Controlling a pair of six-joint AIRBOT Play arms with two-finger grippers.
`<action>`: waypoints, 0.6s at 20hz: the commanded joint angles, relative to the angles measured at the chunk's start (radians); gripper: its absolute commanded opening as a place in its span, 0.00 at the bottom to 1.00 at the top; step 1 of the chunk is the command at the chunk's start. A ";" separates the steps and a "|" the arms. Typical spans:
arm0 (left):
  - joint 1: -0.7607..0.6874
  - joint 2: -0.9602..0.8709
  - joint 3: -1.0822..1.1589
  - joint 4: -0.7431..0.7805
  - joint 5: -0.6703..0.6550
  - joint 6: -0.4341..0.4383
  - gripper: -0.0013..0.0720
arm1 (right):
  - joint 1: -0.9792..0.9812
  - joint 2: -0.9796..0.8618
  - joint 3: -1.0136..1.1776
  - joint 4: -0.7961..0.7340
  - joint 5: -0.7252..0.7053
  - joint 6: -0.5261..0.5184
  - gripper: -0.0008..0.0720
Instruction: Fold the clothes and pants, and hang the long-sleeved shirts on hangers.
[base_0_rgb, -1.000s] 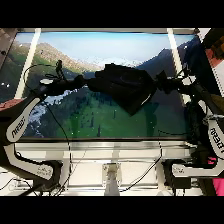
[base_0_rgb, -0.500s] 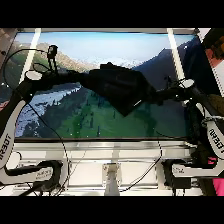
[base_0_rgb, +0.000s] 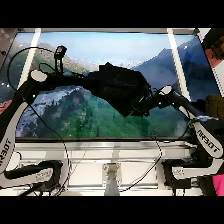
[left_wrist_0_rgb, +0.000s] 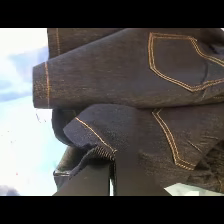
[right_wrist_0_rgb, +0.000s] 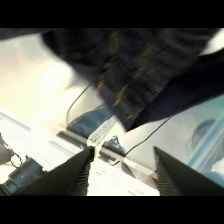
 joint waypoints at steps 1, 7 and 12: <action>-0.008 0.001 0.000 0.015 -0.004 0.000 0.03 | 0.024 -0.043 -0.002 0.009 -0.030 0.072 0.66; -0.008 0.001 0.000 0.066 -0.005 0.000 0.03 | 0.024 -0.091 -0.002 0.114 -0.140 0.095 0.76; -0.008 0.001 0.000 0.066 -0.011 0.000 0.03 | 0.024 -0.113 -0.002 0.186 -0.176 0.094 0.57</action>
